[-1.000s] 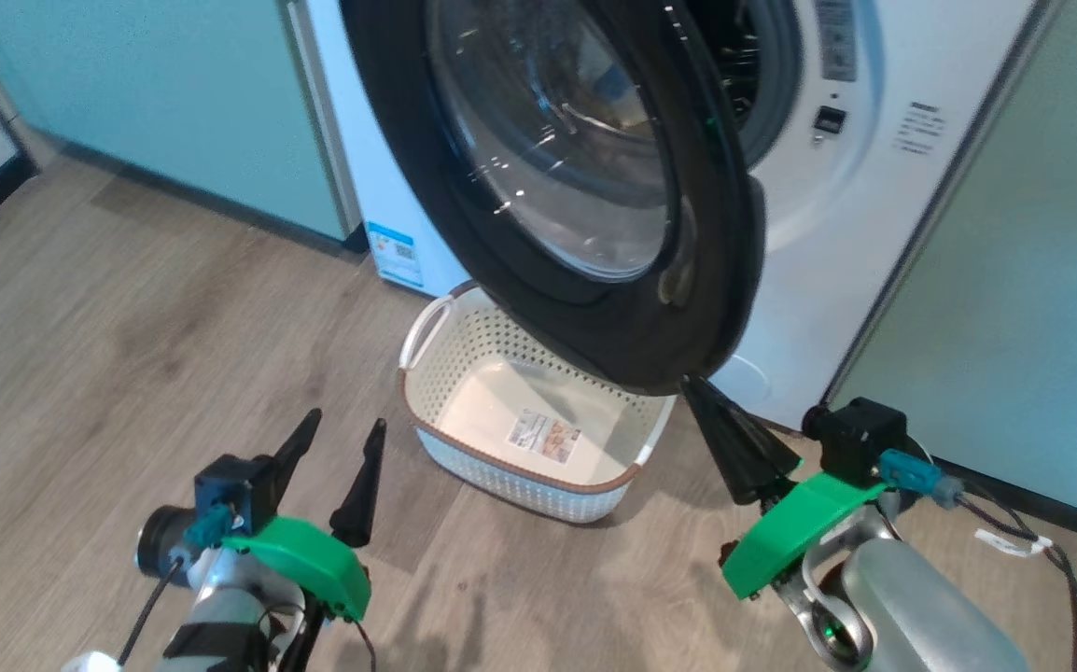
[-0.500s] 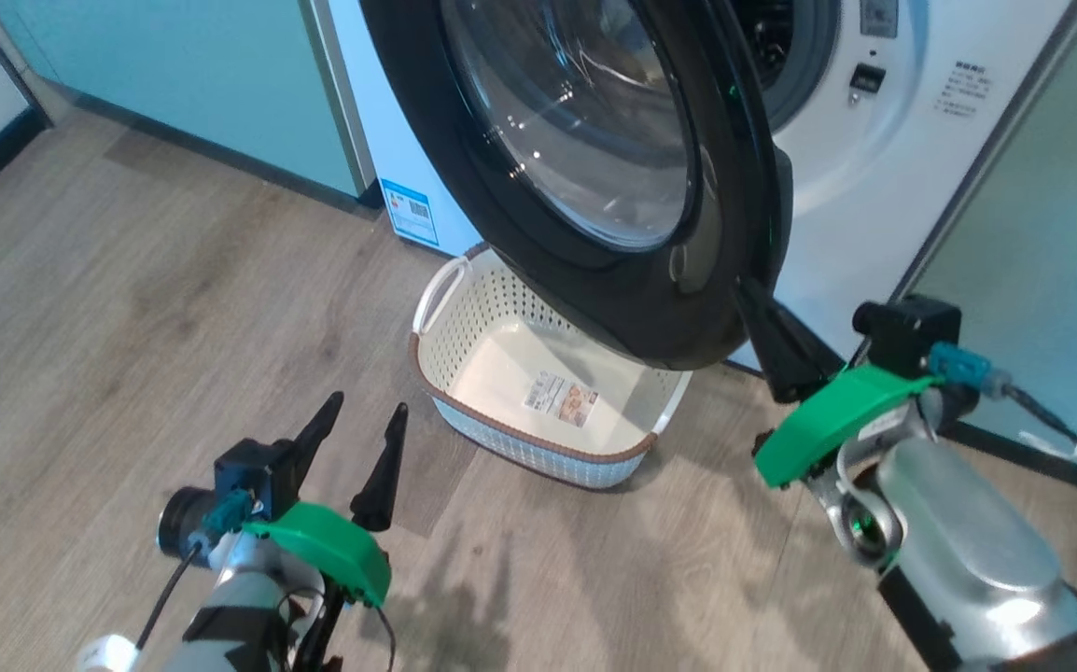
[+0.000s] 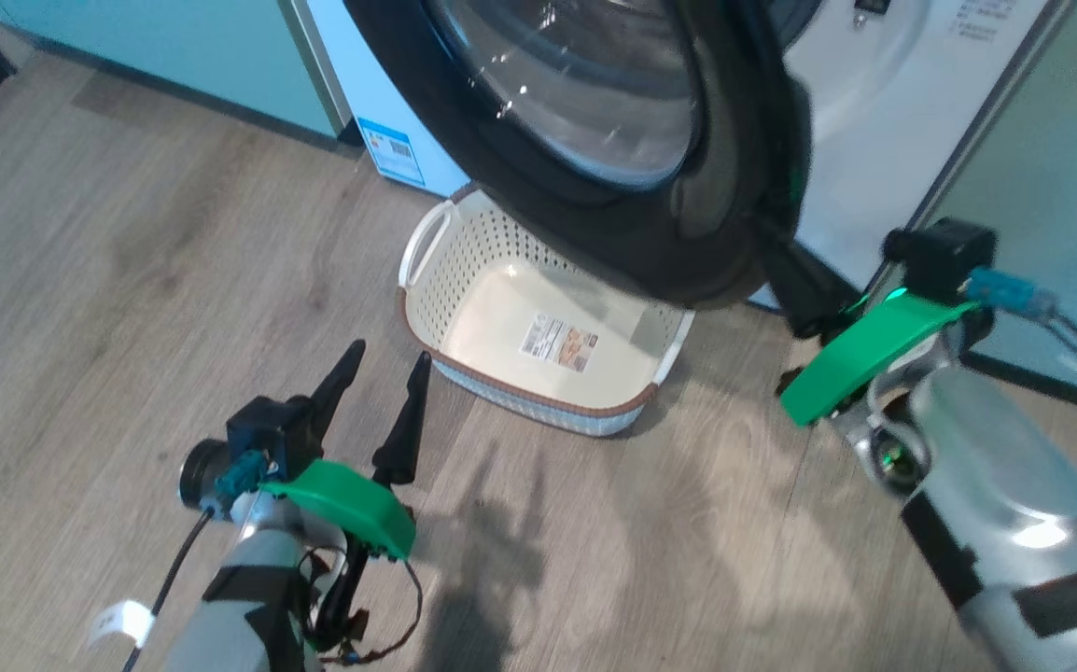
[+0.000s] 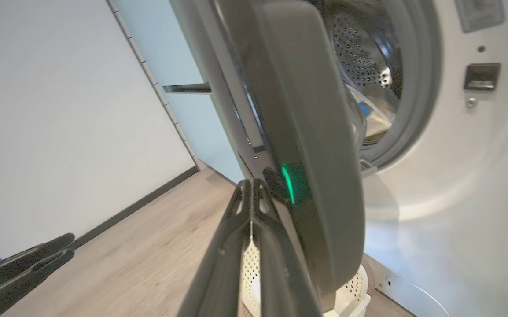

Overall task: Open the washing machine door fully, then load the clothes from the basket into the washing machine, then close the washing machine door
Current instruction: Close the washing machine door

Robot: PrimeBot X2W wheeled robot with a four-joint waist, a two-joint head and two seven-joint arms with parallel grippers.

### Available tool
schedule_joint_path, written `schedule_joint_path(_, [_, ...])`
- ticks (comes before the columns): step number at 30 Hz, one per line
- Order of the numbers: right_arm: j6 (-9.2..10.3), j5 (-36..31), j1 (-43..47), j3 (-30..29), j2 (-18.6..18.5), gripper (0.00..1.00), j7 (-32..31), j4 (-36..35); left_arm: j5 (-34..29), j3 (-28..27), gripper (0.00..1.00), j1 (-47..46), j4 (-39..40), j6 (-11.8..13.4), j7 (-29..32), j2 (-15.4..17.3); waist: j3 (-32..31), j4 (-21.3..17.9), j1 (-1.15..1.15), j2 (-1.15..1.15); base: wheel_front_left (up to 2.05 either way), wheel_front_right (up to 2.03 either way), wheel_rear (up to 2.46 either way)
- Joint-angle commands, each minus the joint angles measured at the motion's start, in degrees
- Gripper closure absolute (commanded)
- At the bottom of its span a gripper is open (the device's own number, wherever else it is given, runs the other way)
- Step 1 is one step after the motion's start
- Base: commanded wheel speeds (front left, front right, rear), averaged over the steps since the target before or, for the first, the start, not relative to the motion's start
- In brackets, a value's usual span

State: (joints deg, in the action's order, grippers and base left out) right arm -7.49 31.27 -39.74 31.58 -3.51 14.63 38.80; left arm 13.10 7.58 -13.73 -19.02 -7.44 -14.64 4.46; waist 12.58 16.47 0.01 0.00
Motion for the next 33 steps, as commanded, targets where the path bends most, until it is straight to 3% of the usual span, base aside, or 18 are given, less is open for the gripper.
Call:
schedule_joint_path(1, [0.00,1.3,-3.3,-1.6,0.6,1.00,0.4,-0.4,-0.4,-1.9,0.00,-3.0,2.2,0.0,-0.4,0.4,1.6,-0.1,-0.01,0.00,0.00,0.00,0.00])
schedule_joint_path(17, [0.00,-1.0,-19.2,-9.7,0.6,1.00,0.4,5.8,-0.2,-2.4,0.00,-7.9,3.8,0.0,-0.4,-1.1,11.0,-1.8,-0.01,0.00,0.00,0.00,0.00])
schedule_joint_path(33, [0.00,-3.2,-26.0,-13.1,0.6,1.00,0.4,7.4,-0.2,-2.9,0.00,-9.2,3.9,0.0,-0.4,-1.5,13.7,-2.5,-0.01,0.00,0.00,0.00,0.00])
